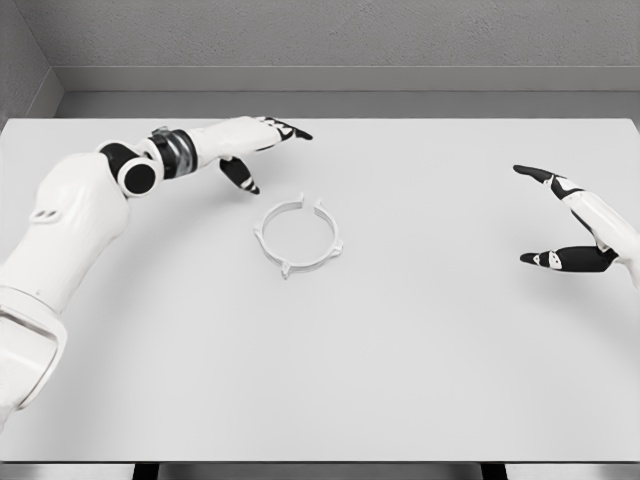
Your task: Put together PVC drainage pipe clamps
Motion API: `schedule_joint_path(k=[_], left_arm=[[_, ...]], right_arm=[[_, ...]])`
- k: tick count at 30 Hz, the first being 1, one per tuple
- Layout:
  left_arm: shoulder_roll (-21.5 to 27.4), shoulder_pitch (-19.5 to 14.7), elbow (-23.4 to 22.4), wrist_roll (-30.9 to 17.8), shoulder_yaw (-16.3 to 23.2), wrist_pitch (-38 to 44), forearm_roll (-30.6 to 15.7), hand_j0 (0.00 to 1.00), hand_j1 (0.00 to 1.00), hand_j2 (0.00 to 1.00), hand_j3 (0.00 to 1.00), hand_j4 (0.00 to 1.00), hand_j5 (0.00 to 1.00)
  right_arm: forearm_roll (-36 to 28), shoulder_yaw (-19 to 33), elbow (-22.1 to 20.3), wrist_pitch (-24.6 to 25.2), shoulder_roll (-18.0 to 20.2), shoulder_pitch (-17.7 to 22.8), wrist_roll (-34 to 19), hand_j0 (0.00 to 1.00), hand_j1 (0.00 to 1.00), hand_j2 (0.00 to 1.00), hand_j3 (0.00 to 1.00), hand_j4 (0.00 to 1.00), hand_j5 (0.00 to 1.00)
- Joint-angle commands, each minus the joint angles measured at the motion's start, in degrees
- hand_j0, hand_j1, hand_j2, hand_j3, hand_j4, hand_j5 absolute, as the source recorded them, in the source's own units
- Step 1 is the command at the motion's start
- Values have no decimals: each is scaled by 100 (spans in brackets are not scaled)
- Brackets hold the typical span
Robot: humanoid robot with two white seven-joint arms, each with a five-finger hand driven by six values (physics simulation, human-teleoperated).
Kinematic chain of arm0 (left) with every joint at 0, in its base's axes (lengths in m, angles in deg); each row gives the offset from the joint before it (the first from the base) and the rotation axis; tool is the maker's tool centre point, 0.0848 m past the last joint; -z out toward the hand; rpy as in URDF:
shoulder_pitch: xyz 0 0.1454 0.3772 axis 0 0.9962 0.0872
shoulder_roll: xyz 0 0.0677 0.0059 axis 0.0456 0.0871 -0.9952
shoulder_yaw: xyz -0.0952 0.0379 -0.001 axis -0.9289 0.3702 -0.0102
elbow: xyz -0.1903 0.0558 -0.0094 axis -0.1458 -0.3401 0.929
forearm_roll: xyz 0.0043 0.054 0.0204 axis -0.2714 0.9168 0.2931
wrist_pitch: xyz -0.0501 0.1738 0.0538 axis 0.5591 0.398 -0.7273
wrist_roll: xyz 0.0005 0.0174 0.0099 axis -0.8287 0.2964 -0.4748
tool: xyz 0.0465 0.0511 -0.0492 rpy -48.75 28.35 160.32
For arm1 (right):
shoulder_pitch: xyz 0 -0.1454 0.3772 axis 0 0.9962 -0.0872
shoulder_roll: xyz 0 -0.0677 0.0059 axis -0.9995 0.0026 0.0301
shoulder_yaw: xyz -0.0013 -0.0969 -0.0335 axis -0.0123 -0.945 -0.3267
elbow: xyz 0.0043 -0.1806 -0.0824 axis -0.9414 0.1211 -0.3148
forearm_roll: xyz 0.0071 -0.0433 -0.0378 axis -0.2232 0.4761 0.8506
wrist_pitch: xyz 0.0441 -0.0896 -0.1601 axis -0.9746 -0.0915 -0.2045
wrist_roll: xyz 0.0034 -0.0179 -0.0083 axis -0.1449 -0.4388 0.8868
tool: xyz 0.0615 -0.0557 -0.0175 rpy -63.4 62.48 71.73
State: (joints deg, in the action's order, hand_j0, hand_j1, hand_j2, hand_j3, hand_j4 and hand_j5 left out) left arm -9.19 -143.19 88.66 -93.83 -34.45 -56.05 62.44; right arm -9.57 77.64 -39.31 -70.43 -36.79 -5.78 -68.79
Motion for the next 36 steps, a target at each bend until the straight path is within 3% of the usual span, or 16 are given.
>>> schedule_joint_path(k=[1,12,36], left_arm=[[-88,9,-52,3,-16,10,-39,100,100,100,100,100,100],[-211,9,-272,11,-43,10,-22,100,100,100,100,100,100],[-387,44,-272,3,-34,10,-21,100,100,100,100,100,100]], right_arm=[[-45,-4,-5,13,5,0,2,100,100,100,100,100,100],[-45,4,21,13,14,0,2,100,100,100,100,100,100],[-45,4,13,13,14,9,2,100,100,100,100,100,100]])
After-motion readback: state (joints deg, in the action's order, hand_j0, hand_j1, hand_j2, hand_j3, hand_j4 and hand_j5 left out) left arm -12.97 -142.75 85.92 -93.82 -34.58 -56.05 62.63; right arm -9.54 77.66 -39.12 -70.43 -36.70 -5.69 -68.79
